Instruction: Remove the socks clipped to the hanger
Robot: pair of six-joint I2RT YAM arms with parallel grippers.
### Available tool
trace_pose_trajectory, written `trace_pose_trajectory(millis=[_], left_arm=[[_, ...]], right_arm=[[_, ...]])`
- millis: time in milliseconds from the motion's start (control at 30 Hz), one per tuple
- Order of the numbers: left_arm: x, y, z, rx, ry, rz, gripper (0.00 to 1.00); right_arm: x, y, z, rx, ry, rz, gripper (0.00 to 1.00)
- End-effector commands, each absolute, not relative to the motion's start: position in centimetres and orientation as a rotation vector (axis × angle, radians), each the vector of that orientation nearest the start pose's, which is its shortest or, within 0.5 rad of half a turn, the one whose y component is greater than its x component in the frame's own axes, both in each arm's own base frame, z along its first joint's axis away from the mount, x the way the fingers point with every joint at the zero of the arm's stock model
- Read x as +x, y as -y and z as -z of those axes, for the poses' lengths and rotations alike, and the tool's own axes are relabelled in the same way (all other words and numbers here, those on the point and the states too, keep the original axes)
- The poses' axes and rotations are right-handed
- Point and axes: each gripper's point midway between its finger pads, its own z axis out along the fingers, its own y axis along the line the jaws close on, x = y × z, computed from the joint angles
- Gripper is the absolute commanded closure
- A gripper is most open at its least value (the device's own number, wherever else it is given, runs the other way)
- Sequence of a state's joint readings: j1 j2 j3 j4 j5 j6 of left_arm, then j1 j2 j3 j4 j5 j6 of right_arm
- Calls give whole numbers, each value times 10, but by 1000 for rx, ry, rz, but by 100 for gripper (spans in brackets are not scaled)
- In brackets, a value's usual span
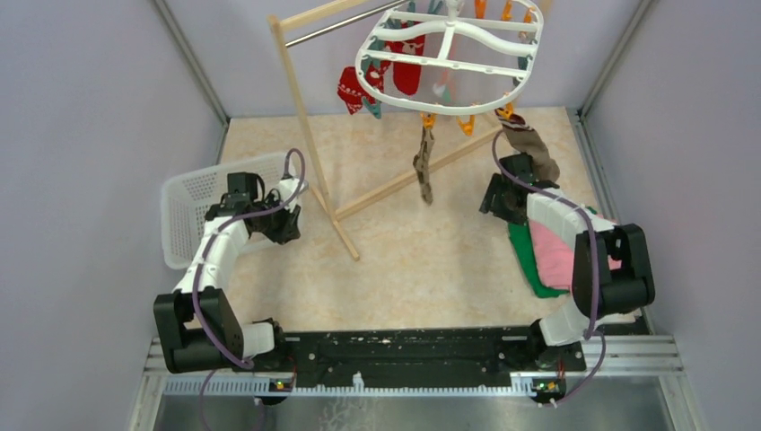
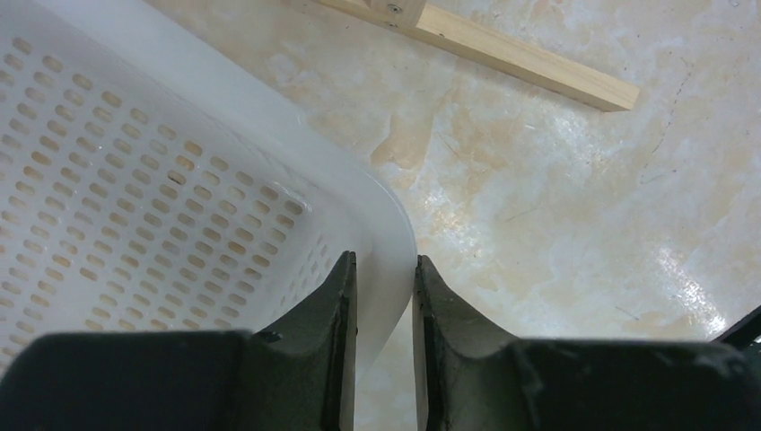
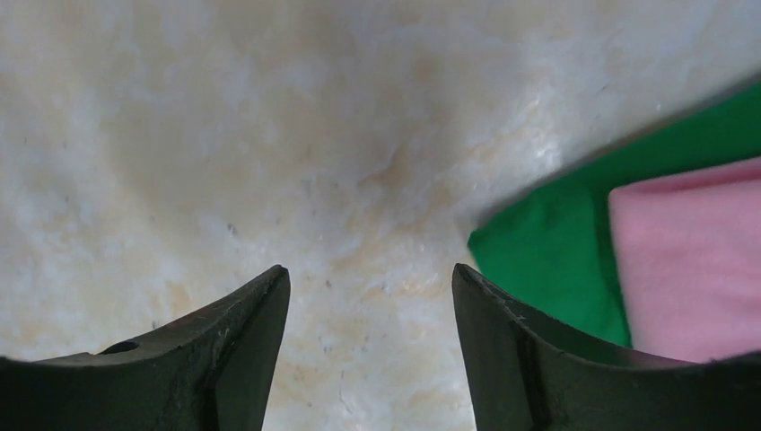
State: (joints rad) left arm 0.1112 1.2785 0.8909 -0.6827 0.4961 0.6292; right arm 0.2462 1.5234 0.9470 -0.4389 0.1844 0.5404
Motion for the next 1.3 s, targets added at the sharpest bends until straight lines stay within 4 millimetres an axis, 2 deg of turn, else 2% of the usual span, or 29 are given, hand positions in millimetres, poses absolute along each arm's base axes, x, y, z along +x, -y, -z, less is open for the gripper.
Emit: trace_pose_trajectory(millis=[0,100,167,200,300,367,433,533,633,700,833,933,1000,1100,1267], left_arm=[[225,6,-52,734,-2704,325,64],[223,8,-61,760,-2699,343,31],[221,10,-74,783,-2678,357,7],[220,12,-81,791,-2670,367,2],[225,16,-111,804,-2610,371,1],[227,21,-130,813,-2566,388,1],[231,26,-148,815,-2514,404,1],[239,36,-174,798,-2442,448,1],[252,46,-200,748,-2380,497,1],[265,52,-216,693,-2331,530,1],[300,61,-244,576,-2208,562,1],[328,66,-259,557,-2144,546,1],[340,74,-267,567,-2128,570,2],[350,90,-281,603,-2084,621,6],[354,120,-292,683,-2036,628,11]], right_arm=[[383,-55,-77,507,-2460,-98,33],[395,-39,-69,534,-2473,-50,31],[399,-31,-60,581,-2491,-57,31],[399,-31,-56,585,-2498,-59,30],[394,-34,-43,587,-2516,-83,29],[383,-38,-31,591,-2535,-109,29],[370,-45,-20,570,-2557,-139,28],[349,-65,-16,468,-2560,-151,27],[323,-91,-18,370,-2560,-187,26],[310,-103,-24,365,-2532,-252,26],[285,-115,-38,373,-2488,-362,26],[267,-121,-48,351,-2468,-395,26],[254,-127,-51,329,-2464,-414,27],[234,-141,-55,277,-2447,-457,28],[201,-166,-56,166,-2454,-482,31]])
